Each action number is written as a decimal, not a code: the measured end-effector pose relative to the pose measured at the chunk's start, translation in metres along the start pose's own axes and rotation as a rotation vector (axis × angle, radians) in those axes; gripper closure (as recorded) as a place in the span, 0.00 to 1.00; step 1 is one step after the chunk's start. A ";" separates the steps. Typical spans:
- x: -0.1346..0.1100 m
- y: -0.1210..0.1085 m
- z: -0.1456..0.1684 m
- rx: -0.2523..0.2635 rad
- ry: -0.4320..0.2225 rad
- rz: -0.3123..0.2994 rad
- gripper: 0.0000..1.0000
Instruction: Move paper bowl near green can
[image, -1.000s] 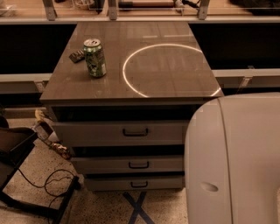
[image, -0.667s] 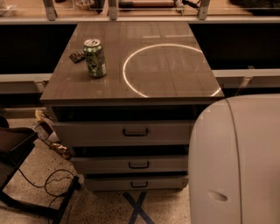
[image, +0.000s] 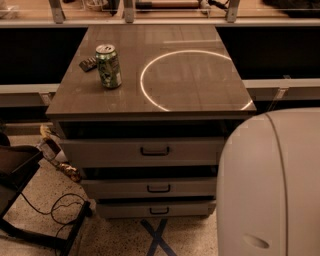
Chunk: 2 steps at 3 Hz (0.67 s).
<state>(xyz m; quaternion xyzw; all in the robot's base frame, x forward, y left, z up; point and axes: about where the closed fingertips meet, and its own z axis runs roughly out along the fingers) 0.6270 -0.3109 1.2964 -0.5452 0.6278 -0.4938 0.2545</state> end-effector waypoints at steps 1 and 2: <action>-0.009 0.029 0.013 -0.102 -0.063 0.081 1.00; -0.021 0.059 0.030 -0.197 -0.158 0.172 1.00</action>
Offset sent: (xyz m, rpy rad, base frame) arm 0.0027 -0.0010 -0.0934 0.4306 0.2168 0.0525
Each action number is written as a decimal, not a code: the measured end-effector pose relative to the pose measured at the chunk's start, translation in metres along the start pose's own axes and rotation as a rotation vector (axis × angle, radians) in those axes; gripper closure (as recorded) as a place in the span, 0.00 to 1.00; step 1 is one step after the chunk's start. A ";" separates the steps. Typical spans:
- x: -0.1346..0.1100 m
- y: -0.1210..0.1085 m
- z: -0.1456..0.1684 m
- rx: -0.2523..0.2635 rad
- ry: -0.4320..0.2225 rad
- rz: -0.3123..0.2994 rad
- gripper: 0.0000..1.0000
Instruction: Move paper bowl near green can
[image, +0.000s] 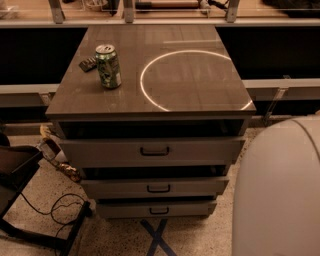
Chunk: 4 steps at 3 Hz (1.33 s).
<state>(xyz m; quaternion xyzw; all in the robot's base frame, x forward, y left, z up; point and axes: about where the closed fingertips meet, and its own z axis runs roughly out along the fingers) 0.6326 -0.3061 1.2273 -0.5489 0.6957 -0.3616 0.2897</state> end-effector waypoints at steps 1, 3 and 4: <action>0.000 0.000 0.001 0.000 0.001 0.000 1.00; 0.022 0.032 0.029 -0.092 -0.061 -0.035 1.00; 0.031 0.060 0.044 -0.157 -0.158 -0.028 1.00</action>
Offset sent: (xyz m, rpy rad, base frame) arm -0.0281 -0.0123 -0.0736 0.0010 0.0764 0.0578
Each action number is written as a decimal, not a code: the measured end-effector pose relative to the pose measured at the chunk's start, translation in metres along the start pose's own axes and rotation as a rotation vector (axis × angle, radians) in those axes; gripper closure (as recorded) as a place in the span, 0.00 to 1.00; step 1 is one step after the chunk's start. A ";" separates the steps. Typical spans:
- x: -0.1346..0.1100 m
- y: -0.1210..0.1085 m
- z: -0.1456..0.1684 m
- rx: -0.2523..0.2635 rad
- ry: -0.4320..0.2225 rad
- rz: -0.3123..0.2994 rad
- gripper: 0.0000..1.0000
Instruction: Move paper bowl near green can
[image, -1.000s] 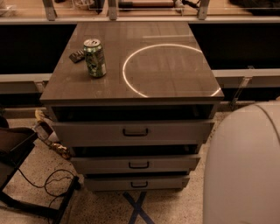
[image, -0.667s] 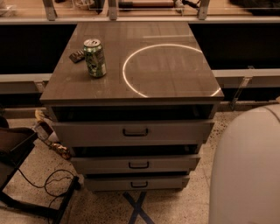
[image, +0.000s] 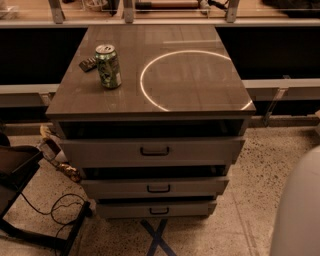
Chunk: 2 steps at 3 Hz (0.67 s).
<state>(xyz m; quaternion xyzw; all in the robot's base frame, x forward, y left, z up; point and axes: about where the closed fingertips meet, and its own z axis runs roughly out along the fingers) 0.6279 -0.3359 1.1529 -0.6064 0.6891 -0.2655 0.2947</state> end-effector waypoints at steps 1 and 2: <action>-0.006 0.032 0.022 -0.069 -0.165 0.005 1.00; -0.027 0.073 0.046 -0.159 -0.348 0.006 1.00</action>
Offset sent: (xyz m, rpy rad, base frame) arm -0.0556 0.0852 -0.1547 0.4632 0.2064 0.4774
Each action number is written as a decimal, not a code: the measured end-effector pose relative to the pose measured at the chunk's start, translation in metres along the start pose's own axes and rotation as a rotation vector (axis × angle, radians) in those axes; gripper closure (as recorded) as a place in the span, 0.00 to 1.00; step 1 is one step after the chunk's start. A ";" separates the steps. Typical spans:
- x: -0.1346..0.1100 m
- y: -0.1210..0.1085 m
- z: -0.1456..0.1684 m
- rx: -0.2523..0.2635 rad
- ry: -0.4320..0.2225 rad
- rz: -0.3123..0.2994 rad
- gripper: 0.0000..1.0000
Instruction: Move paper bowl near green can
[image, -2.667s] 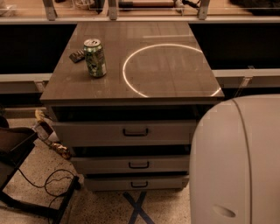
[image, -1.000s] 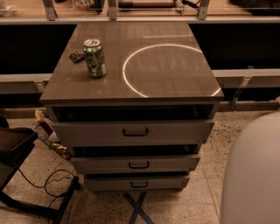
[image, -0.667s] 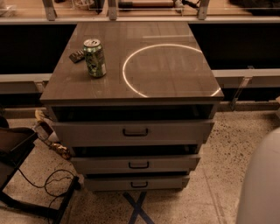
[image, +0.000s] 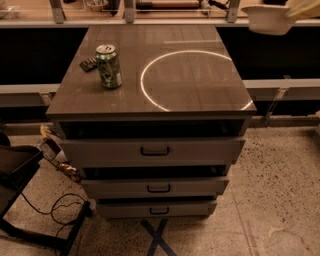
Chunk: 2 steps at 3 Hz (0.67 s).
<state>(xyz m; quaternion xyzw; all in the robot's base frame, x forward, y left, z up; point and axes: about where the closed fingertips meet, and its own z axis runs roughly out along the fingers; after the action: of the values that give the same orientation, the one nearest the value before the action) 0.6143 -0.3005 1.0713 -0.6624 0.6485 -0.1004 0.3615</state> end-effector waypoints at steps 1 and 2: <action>-0.023 0.032 0.030 -0.084 -0.120 -0.038 1.00; -0.043 0.054 0.049 -0.130 -0.195 -0.070 1.00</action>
Offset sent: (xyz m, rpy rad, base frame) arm -0.0396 0.0975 -0.0803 0.1308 0.1045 0.3152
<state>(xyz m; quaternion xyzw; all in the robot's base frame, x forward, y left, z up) 0.5955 -0.2376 1.0182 -0.7134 0.5919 -0.0059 0.3751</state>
